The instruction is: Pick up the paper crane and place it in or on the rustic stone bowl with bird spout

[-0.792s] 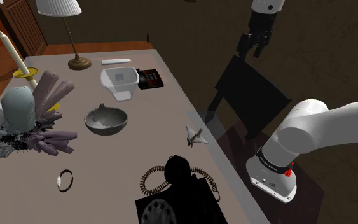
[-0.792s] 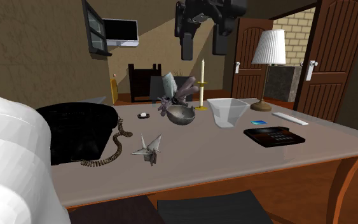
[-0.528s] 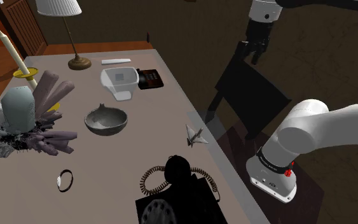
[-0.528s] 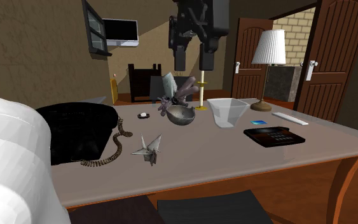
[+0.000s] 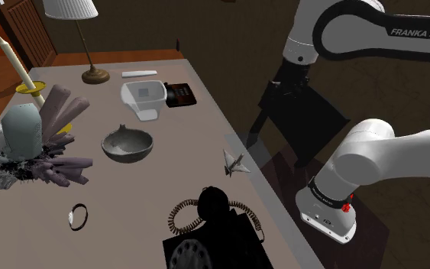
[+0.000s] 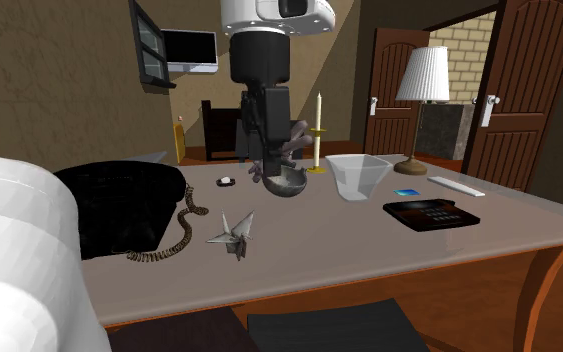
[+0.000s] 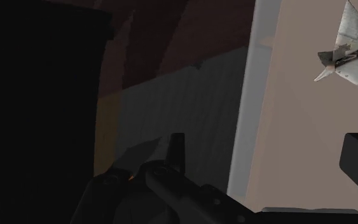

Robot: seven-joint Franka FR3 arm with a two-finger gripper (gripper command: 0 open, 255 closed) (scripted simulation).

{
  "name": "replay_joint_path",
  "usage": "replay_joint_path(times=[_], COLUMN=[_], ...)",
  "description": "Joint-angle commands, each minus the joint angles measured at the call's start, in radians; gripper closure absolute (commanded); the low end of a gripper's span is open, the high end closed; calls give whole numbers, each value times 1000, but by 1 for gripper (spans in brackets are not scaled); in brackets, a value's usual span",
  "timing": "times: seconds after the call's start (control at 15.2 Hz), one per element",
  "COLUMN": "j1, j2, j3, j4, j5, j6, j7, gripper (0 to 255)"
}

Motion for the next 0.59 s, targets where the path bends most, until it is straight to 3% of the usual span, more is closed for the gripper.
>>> replay_joint_path(times=[0.0, 0.53], j1=[15, 93], j2=[-11, 57], j3=[44, 243], j4=[-52, -203], j5=[46, 236], j6=[55, 337], j7=[59, 282], gripper=[0, 0])
